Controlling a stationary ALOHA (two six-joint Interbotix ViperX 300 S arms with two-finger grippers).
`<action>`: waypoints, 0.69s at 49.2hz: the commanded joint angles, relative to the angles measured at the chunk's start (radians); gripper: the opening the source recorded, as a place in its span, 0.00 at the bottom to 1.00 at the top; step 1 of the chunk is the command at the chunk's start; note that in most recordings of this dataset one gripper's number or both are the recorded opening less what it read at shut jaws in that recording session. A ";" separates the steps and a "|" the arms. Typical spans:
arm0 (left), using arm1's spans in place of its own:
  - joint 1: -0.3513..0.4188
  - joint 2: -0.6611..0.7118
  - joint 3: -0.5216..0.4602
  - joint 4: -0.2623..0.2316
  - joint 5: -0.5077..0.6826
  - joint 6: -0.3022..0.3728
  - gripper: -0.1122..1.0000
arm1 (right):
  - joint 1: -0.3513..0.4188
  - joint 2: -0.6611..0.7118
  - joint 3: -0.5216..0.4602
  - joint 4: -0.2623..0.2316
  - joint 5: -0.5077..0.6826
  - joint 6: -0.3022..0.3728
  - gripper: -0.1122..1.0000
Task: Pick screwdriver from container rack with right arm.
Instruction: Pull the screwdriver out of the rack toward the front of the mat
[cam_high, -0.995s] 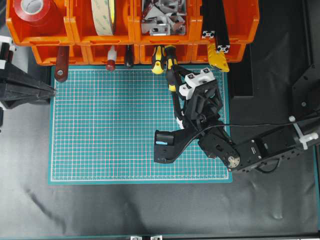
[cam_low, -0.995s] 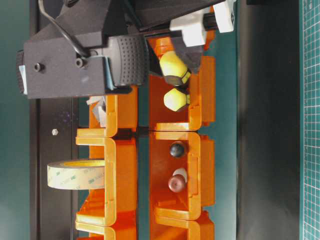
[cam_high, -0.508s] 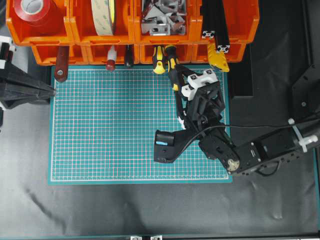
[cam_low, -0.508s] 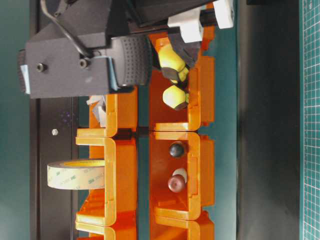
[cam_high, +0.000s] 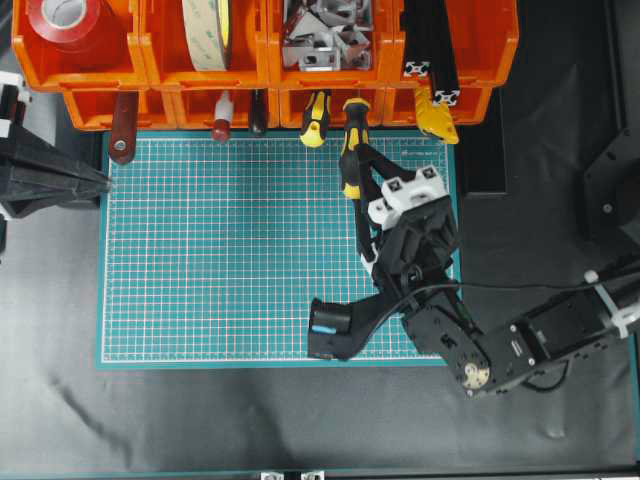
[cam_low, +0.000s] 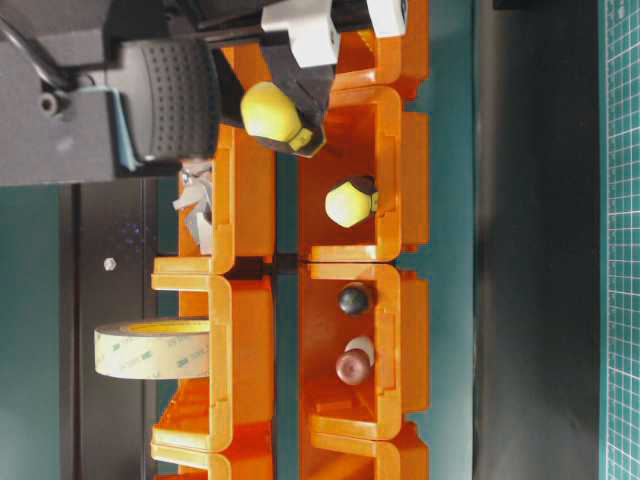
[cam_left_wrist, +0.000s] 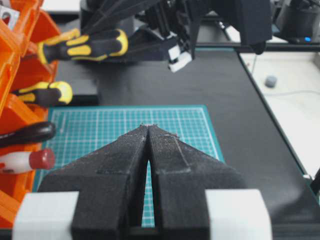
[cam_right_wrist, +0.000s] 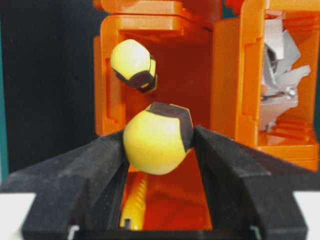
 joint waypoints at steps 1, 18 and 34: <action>-0.002 0.002 -0.021 0.003 -0.005 -0.003 0.10 | 0.015 -0.014 -0.043 -0.011 0.028 -0.008 0.48; -0.002 -0.006 -0.020 0.003 -0.003 -0.003 0.10 | 0.172 -0.014 -0.104 -0.008 0.034 -0.009 0.48; -0.002 -0.037 -0.026 0.003 0.015 -0.029 0.10 | 0.321 -0.009 -0.153 -0.006 -0.005 -0.140 0.48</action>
